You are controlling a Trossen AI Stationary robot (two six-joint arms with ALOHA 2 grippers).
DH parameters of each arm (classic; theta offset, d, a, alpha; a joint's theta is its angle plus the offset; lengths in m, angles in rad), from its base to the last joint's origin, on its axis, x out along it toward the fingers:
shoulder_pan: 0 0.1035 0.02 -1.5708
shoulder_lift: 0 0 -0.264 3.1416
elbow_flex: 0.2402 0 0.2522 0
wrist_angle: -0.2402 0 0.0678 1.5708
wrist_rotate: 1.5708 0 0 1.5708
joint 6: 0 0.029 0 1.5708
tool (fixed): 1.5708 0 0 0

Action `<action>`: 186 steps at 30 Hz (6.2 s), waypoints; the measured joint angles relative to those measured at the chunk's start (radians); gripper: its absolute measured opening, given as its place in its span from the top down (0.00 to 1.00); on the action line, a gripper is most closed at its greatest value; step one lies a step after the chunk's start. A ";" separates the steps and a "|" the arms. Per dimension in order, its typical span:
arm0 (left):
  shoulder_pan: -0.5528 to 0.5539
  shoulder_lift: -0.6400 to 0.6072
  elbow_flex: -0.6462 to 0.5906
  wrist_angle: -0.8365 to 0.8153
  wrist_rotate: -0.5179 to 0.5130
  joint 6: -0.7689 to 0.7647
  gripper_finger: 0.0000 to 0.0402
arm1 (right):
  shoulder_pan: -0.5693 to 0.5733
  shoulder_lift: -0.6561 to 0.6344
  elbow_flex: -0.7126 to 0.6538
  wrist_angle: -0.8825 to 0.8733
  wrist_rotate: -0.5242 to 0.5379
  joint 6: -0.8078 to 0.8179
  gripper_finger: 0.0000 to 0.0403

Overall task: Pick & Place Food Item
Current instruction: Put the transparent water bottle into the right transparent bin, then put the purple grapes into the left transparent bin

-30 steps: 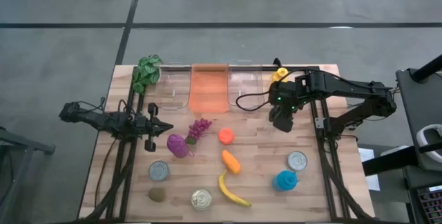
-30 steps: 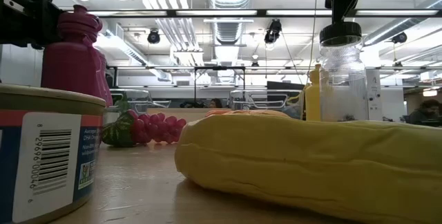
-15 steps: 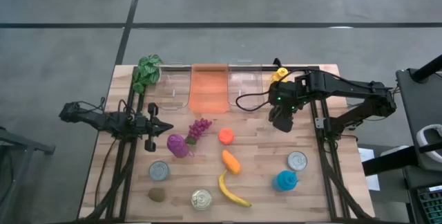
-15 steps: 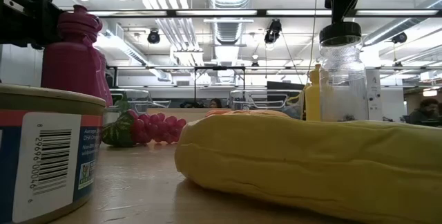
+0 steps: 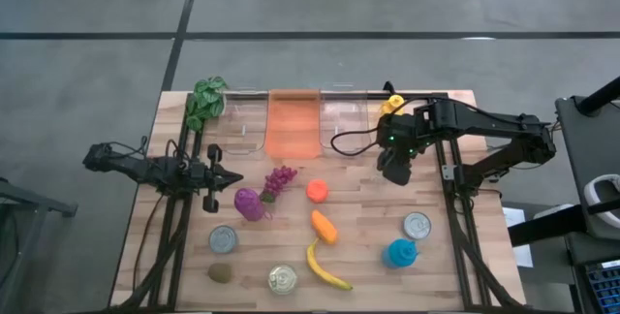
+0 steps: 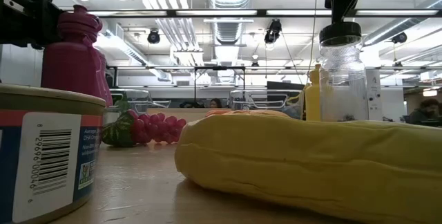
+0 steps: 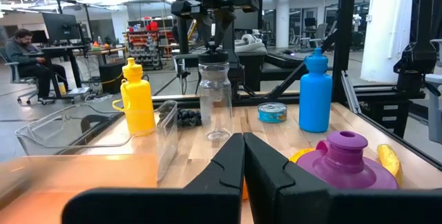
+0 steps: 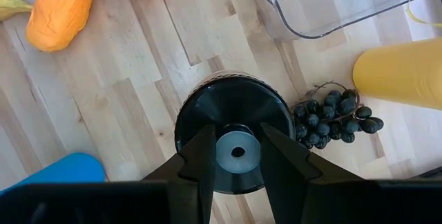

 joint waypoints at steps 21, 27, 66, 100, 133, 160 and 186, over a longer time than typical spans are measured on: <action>0.000 0.000 0.000 0.000 0.000 0.000 0.97 | -0.001 0.000 0.026 0.002 -0.001 0.164 0.77; 0.000 0.000 0.000 0.000 0.000 0.000 0.97 | -0.001 0.000 0.057 0.001 -0.001 0.217 0.77; 0.000 0.000 0.000 0.000 0.000 0.000 0.97 | -0.118 0.143 0.610 -0.173 -0.060 0.009 0.77; 0.000 0.000 0.000 0.000 0.000 0.000 0.97 | -0.586 0.594 0.906 -0.154 -0.076 -0.371 0.77; 0.000 0.000 0.000 0.000 0.000 0.000 0.97 | -0.617 0.690 0.900 -0.087 -0.077 -0.412 0.77; 0.000 0.000 0.000 0.000 0.000 0.000 0.97 | -0.617 0.690 0.842 -0.082 -0.079 -0.412 0.73; 0.000 0.000 0.000 0.000 0.000 0.000 0.97 | -0.618 0.611 0.904 -0.058 -0.076 -0.413 0.53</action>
